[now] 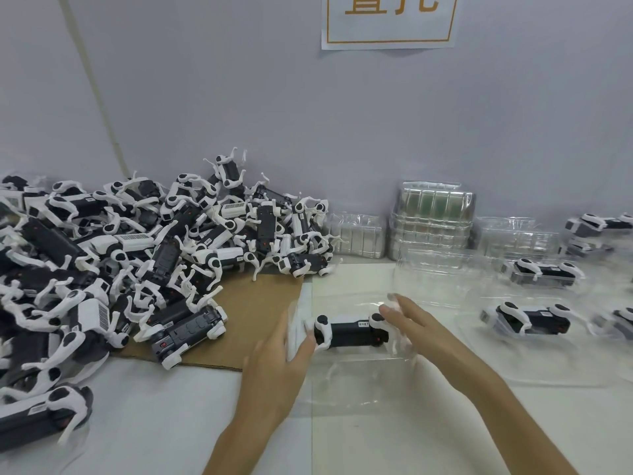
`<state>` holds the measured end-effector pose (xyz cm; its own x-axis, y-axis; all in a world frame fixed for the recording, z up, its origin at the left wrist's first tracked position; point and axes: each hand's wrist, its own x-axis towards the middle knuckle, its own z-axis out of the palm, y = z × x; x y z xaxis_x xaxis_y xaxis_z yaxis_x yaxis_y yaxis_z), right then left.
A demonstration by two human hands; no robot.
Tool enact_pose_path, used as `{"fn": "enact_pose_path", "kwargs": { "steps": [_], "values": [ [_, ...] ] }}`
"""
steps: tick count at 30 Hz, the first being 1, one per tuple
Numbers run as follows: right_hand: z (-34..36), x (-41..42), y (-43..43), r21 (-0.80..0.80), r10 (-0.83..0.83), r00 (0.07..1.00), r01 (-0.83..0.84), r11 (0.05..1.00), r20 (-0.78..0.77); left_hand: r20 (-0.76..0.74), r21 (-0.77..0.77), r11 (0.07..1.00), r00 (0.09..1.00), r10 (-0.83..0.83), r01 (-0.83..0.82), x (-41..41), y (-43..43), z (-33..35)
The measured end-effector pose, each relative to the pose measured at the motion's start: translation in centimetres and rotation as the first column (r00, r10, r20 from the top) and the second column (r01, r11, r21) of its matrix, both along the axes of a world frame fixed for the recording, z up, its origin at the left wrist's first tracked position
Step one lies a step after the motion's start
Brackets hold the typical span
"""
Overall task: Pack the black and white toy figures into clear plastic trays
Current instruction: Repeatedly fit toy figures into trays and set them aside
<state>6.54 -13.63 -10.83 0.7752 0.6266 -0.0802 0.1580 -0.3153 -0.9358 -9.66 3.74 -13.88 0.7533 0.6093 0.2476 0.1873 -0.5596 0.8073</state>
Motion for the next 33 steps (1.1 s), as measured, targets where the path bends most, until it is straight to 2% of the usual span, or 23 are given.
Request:
{"fn": "enact_pose_path", "kwargs": {
  "steps": [3,6,8,10,12,13,19,27,31,33],
  "values": [
    [0.60,-0.20,-0.69,0.131,0.101,0.995,-0.103,0.986,0.020,0.223,-0.248,0.964,0.974,-0.042,0.098,-0.04,0.08,0.74],
    [0.93,-0.35,-0.81,0.193,0.150,0.985,-0.164,0.967,0.085,0.366,-0.401,0.894,0.929,-0.045,0.202,0.02,0.41,0.94],
    [0.88,-0.33,-0.74,0.224,0.151,0.981,-0.176,0.959,0.124,0.411,-0.440,0.858,0.909,-0.072,0.267,0.05,0.66,0.82],
    [0.97,-0.44,-0.70,0.257,0.176,0.976,-0.204,0.945,0.127,0.437,-0.524,0.778,0.894,-0.104,0.347,-0.02,0.81,0.75],
    [1.05,-0.40,-0.74,0.282,0.170,0.977,-0.201,0.938,0.129,0.425,-0.610,0.693,0.897,-0.122,0.384,-0.05,0.84,0.67],
    [1.09,-0.36,-0.75,0.285,0.148,0.979,-0.183,0.941,0.139,0.401,-0.623,0.686,0.906,-0.132,0.376,-0.04,0.79,0.60],
    [0.60,-0.22,-0.35,0.279,-0.066,0.964,-0.009,0.960,0.259,0.306,-0.581,0.769,0.947,-0.098,0.267,0.27,0.11,0.61],
    [0.45,-0.26,-0.38,0.160,-0.019,0.964,-0.024,0.987,0.266,0.272,-0.430,0.894,0.962,-0.002,0.124,0.10,0.23,0.35],
    [0.67,-0.65,-0.12,0.194,-0.051,0.970,0.005,0.981,0.237,0.261,-0.409,0.890,0.960,-0.099,0.203,0.13,0.13,0.49],
    [0.74,-0.74,-0.07,0.177,-0.048,0.967,0.003,0.984,0.250,0.268,-0.401,0.893,0.958,-0.097,0.203,0.14,0.09,0.35]
  ]
}}
